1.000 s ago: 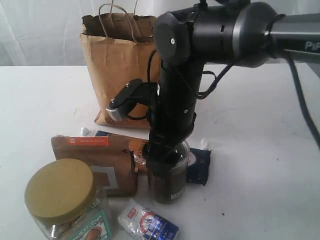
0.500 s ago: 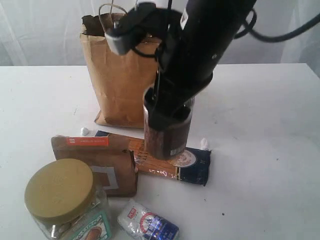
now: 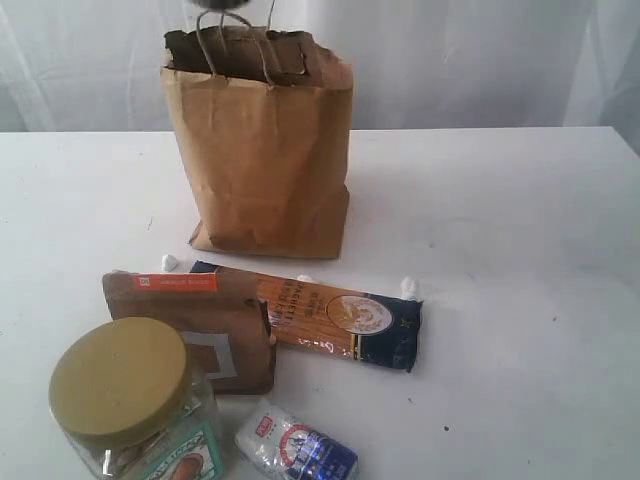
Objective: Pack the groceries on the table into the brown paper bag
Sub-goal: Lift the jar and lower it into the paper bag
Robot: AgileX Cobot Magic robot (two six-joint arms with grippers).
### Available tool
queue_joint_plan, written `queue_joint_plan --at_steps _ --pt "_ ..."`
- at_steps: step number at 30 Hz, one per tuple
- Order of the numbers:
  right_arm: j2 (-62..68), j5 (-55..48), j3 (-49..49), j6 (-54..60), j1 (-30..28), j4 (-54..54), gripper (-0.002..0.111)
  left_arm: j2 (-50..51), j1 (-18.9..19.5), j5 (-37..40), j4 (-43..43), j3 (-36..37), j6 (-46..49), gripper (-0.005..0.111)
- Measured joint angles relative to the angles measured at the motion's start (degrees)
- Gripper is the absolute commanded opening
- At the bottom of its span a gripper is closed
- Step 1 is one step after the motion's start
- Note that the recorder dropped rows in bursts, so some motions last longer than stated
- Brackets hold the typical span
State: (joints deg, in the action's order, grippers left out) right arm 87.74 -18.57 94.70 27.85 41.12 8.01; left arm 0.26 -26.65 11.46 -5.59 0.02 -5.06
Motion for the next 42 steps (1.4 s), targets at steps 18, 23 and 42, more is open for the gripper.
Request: queue_joint_plan --at_steps 18,23,42 --pt "13.31 16.46 0.27 1.76 -2.0 -1.38 0.033 0.0 0.0 0.0 0.0 0.0 0.0 0.0" --pt "13.66 20.45 0.15 1.87 -2.11 -1.38 0.028 0.0 0.0 0.0 0.0 0.0 0.0 0.0" --pt "13.66 15.69 -0.02 0.36 -6.9 1.19 0.0 0.0 0.0 0.0 0.0 0.0 0.0 0.0"
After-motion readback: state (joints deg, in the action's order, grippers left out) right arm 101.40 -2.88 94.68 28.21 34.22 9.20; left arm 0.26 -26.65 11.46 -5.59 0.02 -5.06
